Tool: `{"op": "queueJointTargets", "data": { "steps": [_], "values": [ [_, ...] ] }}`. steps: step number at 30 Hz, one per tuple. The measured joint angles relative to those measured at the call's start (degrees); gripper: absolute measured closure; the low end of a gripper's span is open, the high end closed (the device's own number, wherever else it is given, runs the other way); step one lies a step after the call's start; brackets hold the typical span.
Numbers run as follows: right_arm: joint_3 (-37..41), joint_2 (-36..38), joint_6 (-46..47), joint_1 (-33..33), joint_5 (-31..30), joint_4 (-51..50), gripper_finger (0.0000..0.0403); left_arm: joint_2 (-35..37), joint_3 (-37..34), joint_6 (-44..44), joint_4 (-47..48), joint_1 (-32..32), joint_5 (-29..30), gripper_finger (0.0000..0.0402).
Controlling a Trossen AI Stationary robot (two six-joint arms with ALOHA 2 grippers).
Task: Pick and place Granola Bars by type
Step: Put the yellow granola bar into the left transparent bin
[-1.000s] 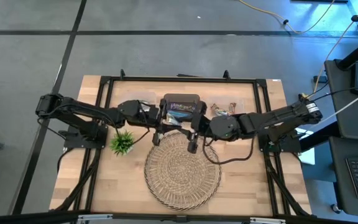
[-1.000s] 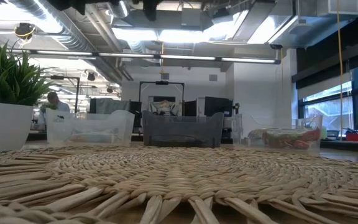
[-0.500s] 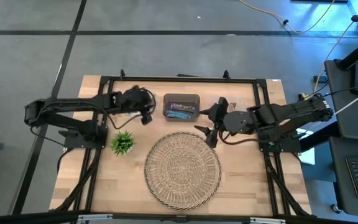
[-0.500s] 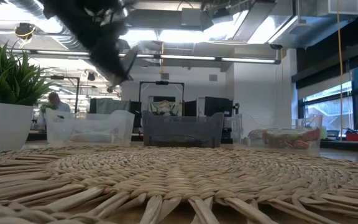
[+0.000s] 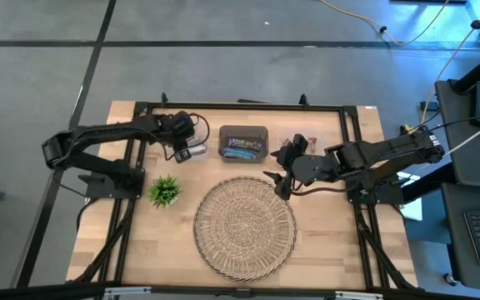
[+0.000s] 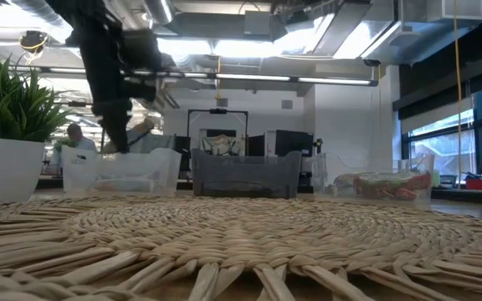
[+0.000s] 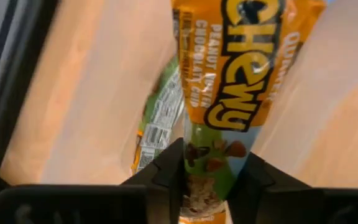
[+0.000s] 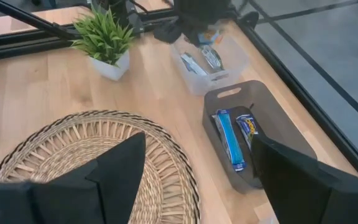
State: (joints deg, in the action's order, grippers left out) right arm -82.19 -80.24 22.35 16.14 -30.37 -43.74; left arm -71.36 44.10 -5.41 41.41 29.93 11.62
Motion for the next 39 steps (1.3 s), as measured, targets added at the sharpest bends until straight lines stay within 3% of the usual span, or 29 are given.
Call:
{"op": "queueJointTargets", "data": {
  "steps": [13, 27, 35, 39],
  "values": [
    [0.0, 0.04, 0.09, -0.02, 0.0, 0.08, 0.0109, -12.59, 0.0, -2.9, 0.18, 0.35, 1.32, 0.0319],
    [0.0, 0.04, -0.04, -0.01, 0.0, -0.81, 0.0109, -13.23, 0.02, -2.91, 0.9, 0.11, 2.6, 0.0315],
    [0.0, 0.04, -0.29, -0.02, 0.0, -0.88, 0.0109, -13.34, 3.49, -1.79, 10.89, 0.2, 2.23, 0.0312],
    [0.01, 0.04, -0.46, 0.0, -0.01, -0.94, 0.0109, -13.34, 5.43, -1.47, 11.23, 0.2, 2.33, 0.0311]
  ]
}}
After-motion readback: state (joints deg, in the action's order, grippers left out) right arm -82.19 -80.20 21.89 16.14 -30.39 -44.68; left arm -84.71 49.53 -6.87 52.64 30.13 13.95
